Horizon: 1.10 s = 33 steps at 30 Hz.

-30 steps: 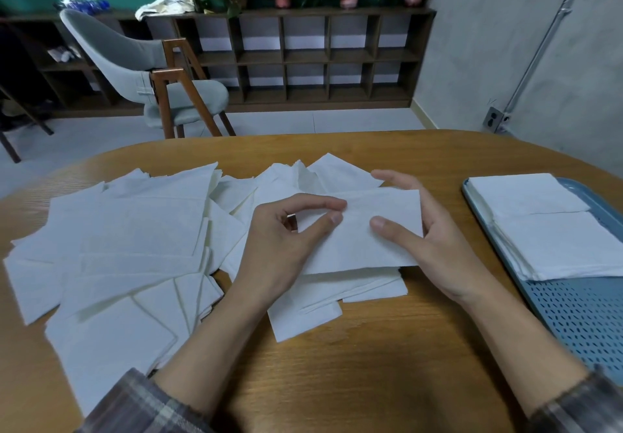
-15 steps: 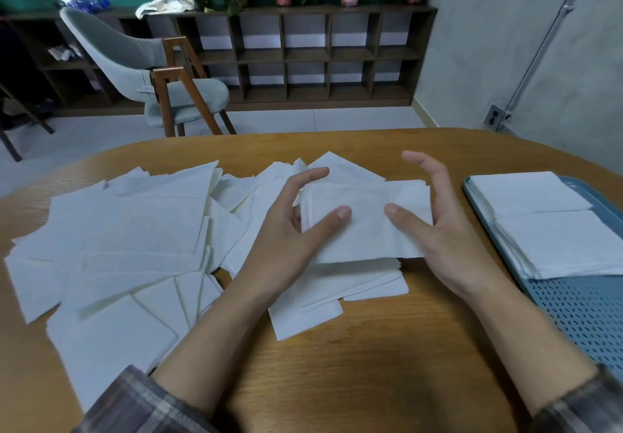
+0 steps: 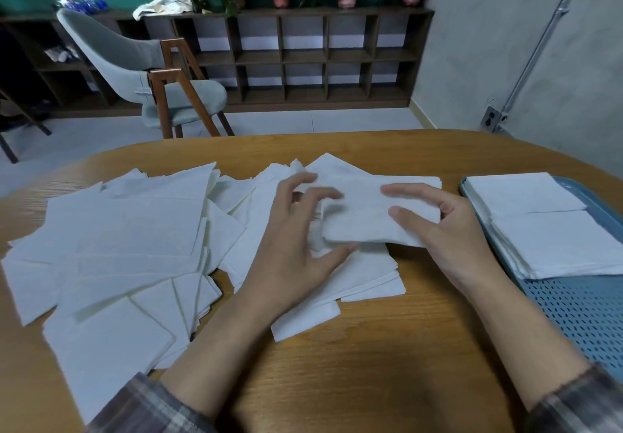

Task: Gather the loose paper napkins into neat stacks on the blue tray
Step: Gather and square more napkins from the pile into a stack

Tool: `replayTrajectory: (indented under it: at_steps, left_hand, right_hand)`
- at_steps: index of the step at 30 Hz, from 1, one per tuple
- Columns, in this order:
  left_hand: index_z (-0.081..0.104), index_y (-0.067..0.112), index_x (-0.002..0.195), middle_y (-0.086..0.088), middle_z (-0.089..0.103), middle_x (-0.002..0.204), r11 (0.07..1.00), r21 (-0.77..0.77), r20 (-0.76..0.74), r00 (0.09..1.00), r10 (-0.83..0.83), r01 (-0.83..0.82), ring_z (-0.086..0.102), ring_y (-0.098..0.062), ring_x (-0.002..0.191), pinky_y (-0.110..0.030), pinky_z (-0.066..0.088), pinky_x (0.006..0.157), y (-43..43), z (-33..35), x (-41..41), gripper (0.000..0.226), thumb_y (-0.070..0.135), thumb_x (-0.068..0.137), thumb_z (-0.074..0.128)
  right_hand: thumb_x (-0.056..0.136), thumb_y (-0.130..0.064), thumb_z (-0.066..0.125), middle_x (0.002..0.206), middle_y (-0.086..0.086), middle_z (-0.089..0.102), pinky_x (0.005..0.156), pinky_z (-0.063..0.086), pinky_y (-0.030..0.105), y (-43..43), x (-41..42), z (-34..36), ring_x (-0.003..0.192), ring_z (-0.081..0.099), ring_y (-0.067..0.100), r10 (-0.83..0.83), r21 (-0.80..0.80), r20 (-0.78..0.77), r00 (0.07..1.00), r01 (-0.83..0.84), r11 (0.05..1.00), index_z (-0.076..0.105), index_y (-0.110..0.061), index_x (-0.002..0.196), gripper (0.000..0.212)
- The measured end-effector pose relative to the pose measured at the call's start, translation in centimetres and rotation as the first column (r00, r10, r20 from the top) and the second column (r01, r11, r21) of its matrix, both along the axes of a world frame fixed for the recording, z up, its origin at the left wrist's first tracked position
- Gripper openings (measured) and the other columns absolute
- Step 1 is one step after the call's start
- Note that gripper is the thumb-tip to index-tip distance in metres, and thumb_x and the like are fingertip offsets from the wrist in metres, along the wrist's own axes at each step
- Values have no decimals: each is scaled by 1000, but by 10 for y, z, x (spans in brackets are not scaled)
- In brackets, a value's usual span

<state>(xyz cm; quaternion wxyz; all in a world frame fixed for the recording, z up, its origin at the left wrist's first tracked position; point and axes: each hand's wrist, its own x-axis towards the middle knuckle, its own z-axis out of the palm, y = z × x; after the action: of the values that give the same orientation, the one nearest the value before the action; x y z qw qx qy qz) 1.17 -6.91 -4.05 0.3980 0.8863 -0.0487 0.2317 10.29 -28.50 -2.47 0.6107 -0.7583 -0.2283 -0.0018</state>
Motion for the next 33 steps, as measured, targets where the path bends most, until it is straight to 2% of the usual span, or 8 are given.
replayTrajectory:
  at_steps: [3,6,11,17,23,27,29,33]
  left_hand:
    - [72,35,103,19,53,122,989,87,-85,990,-115,123,58,-8,110,-20,47,90,2,-2,-1,29,42,81,89]
    - [72,37,100,21,57,109,958,193,-250,955,-161,212,56,-2,103,-31,52,86,-1,-5,-2,25,47,81,86]
    - [76,34,95,17,64,100,947,223,-287,944,-164,233,59,-5,95,-35,53,81,-1,-7,-2,15,43,85,83]
    - [83,28,89,16,69,92,958,97,-294,927,-232,271,62,-4,85,-11,40,70,4,-4,-1,3,30,89,85]
    - [77,23,85,14,69,85,965,111,-257,945,-204,238,62,-2,82,-10,40,70,1,-2,-4,6,22,90,79]
    - [71,22,86,15,72,86,974,-84,-200,953,-225,212,69,-6,92,-20,52,83,-3,14,-11,11,14,93,71]
    - [67,16,87,13,64,73,946,-236,-188,944,-269,223,63,-7,75,-19,50,76,-2,20,-12,13,7,97,66]
    - [62,10,93,12,40,57,900,-394,-168,948,-269,186,33,-7,54,-12,31,59,1,26,-11,13,9,105,60]
  right_hand:
    - [96,-11,73,120,-25,73,89,41,-1,1,3,-4,121,59,-10,-84,-14,-2,996,84,996,80,-36,109,29]
    - [97,-11,72,120,-25,73,89,40,-1,1,3,-6,121,58,-10,-89,-25,2,996,89,996,80,-36,109,30]
    - [97,-9,71,119,-28,73,94,41,4,2,2,-5,122,58,-11,-72,-18,1,997,72,997,80,-35,110,30]
    - [97,-7,70,115,-27,74,93,39,-1,1,2,-5,119,59,-13,-58,-21,20,998,59,998,80,-30,109,27]
    - [97,-7,70,114,-27,74,96,40,2,2,1,-5,119,60,-12,-49,-17,16,999,49,999,80,-29,109,27]
    - [98,-6,68,117,-26,74,97,40,3,1,5,-8,121,59,-11,-67,-19,18,998,67,998,79,-30,111,30]
    - [99,-5,66,118,-25,74,96,39,2,1,5,-7,121,59,-12,-60,-22,32,998,61,998,79,-30,111,31]
    - [103,-26,58,123,-4,77,110,45,37,2,3,-5,125,65,12,119,161,-92,989,-103,982,82,-24,108,25]
